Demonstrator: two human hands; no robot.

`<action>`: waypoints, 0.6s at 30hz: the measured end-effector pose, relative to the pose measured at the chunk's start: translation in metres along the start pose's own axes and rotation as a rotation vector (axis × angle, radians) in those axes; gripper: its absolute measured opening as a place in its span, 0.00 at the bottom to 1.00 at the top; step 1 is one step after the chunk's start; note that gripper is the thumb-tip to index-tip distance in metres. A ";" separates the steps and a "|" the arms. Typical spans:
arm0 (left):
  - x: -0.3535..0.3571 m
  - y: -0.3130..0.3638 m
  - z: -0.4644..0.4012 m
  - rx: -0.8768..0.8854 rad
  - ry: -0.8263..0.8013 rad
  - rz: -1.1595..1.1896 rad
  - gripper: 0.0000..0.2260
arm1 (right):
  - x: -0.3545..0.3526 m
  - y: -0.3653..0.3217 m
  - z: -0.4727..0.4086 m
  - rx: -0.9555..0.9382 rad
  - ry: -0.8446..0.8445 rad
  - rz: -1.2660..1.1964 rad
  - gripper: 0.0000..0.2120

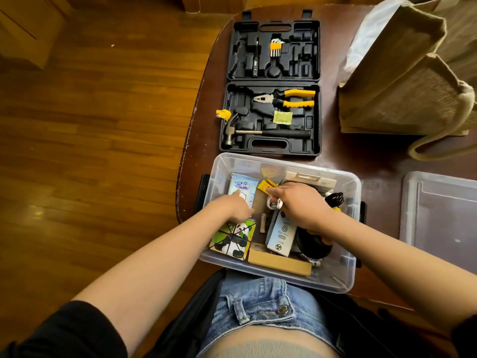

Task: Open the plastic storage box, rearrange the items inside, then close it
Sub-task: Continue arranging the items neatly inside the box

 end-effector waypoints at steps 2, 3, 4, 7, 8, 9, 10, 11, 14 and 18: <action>-0.002 0.001 0.002 -0.044 0.031 0.010 0.22 | -0.002 0.005 0.003 0.027 0.018 -0.033 0.25; -0.004 0.001 0.005 -0.049 0.087 0.028 0.22 | -0.003 0.007 0.006 0.043 0.036 -0.050 0.25; -0.006 0.002 0.008 -0.037 0.174 0.080 0.21 | -0.004 0.010 0.009 0.058 0.057 -0.067 0.24; -0.013 0.006 0.018 0.090 0.384 0.278 0.15 | -0.008 0.015 0.022 0.066 0.120 -0.150 0.21; -0.013 0.009 0.019 0.138 0.385 0.328 0.13 | -0.010 0.015 0.027 0.055 0.145 -0.190 0.20; -0.013 0.013 0.019 0.172 0.357 0.359 0.12 | -0.012 0.015 0.031 0.043 0.171 -0.227 0.19; -0.013 0.016 0.019 0.185 0.314 0.374 0.11 | -0.013 0.015 0.036 0.035 0.189 -0.258 0.18; -0.013 0.018 0.018 0.183 0.279 0.372 0.10 | -0.014 0.014 0.040 0.031 0.199 -0.284 0.17; -0.017 0.020 0.010 0.123 0.251 0.365 0.09 | -0.017 0.013 0.049 0.021 0.211 -0.350 0.15; -0.020 0.024 -0.004 0.106 0.190 0.472 0.08 | -0.021 0.005 0.054 -0.010 0.172 -0.346 0.15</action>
Point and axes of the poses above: each hand's wrist, its own z-axis away from the middle knuckle, its own x-axis out of the palm, y = z × x, the point moved 5 cm from there along -z, towards the middle knuckle, and after that the axes turned 15 degrees about -y, right-handed, at the moved point
